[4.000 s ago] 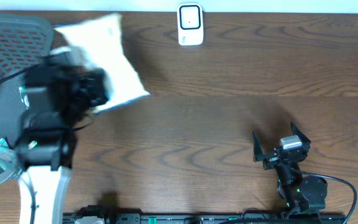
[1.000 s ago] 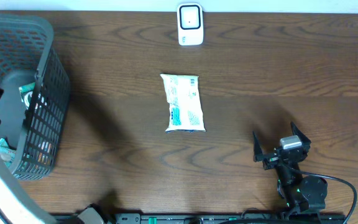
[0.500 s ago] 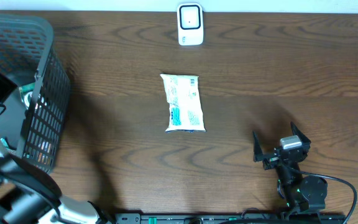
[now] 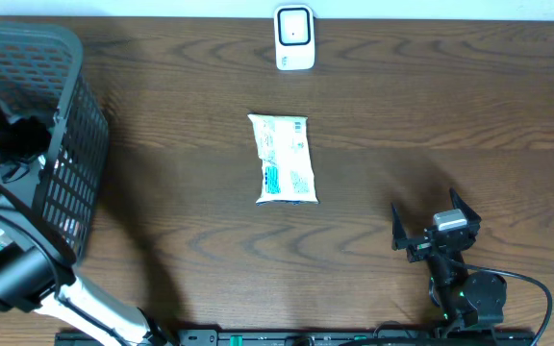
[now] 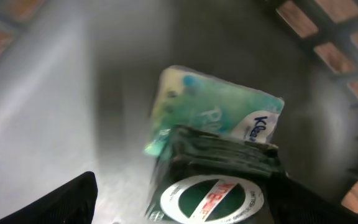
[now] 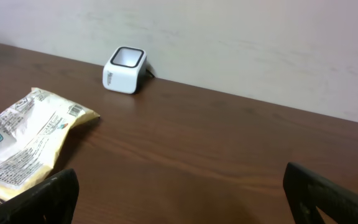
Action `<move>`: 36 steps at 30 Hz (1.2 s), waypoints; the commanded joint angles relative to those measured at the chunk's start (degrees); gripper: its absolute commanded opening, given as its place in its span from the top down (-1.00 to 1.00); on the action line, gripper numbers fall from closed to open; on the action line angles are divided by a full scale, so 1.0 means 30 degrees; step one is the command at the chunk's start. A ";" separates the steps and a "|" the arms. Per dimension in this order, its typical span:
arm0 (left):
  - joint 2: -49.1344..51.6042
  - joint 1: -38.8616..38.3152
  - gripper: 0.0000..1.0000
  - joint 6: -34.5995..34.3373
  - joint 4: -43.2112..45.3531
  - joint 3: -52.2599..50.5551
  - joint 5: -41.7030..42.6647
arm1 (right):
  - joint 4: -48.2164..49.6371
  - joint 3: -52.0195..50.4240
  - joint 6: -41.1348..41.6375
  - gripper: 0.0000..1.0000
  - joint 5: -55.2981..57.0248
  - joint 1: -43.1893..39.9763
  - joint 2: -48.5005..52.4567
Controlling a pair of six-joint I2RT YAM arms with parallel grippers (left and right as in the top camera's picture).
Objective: Scan the item barcode
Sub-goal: 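Reach the left gripper back into the basket toward the dark tin, then grasp the dark green Zam-Buk tin with the left gripper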
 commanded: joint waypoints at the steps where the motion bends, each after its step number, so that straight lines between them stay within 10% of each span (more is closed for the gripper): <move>1: 0.0393 -0.0641 -0.72 0.1537 0.0117 0.0051 0.0211 | -0.0080 -0.0022 0.0211 -0.98 0.0058 0.0131 -0.0087; 36: 0.0401 -0.1552 -0.54 -0.1625 0.0459 -0.1217 -0.1443 | -0.0080 -0.0022 0.0211 -0.98 0.0058 0.0131 -0.0087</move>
